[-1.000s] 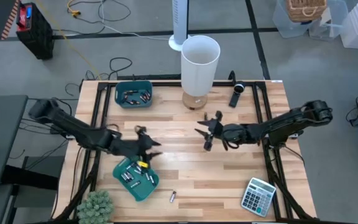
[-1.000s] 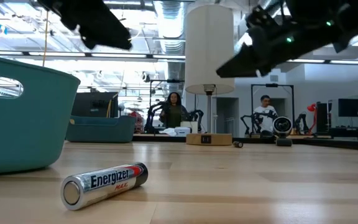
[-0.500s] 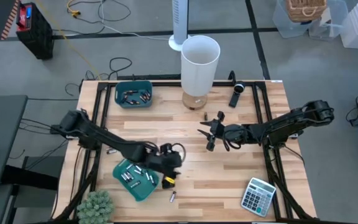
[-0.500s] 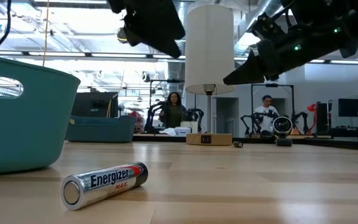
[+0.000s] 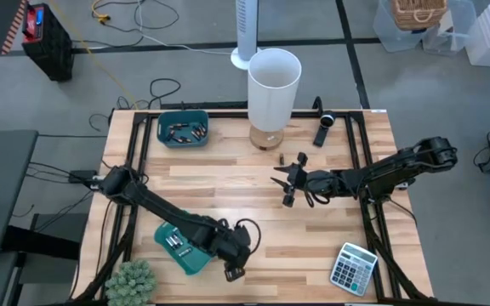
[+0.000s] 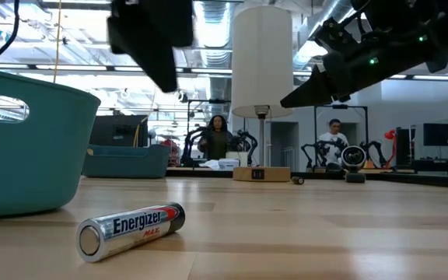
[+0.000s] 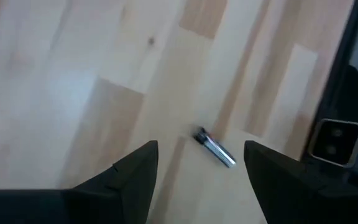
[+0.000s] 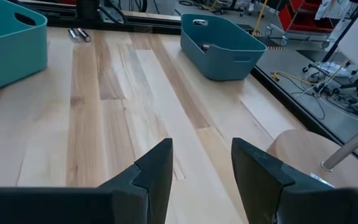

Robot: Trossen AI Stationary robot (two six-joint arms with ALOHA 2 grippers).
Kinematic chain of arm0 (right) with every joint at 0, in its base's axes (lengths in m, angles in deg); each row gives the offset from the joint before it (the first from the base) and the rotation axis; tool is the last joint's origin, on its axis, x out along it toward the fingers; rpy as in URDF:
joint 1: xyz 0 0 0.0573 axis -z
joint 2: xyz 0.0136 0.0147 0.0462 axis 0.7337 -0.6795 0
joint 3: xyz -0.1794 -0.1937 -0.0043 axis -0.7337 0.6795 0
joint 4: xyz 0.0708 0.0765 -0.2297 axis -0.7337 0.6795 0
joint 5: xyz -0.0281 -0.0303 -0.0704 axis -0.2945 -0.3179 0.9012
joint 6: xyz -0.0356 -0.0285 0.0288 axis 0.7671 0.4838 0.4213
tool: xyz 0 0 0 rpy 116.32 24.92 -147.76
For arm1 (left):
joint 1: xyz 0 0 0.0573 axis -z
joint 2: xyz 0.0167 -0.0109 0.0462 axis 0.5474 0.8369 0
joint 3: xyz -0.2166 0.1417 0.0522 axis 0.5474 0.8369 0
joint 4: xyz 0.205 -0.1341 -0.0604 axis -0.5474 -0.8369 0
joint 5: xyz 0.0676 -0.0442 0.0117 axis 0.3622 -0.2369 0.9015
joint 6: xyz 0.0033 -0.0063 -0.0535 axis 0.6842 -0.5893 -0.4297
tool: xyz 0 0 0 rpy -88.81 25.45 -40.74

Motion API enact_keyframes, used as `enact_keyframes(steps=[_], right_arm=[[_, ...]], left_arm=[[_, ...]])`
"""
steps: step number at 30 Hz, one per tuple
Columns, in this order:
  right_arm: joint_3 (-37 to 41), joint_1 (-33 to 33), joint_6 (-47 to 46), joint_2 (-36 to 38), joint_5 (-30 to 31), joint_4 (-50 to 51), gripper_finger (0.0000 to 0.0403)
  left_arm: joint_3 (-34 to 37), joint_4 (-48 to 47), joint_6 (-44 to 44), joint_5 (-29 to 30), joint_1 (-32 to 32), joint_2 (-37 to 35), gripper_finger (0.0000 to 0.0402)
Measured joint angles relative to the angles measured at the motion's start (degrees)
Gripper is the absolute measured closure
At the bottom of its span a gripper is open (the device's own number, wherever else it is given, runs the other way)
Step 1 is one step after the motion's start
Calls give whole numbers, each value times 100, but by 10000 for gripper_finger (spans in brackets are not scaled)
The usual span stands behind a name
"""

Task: Sort batteries
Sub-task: Put the silver battery into the green bin

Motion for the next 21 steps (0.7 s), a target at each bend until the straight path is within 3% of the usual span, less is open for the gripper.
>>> enact_keyframes(steps=[8,21], right_arm=[[0,-133,-103,0,0,29,225],[4,-435,-408,0,-2,57,225]], left_arm=[[27,406,-494,138,276,300,168],[32,145,-800,208,358,634,168]])
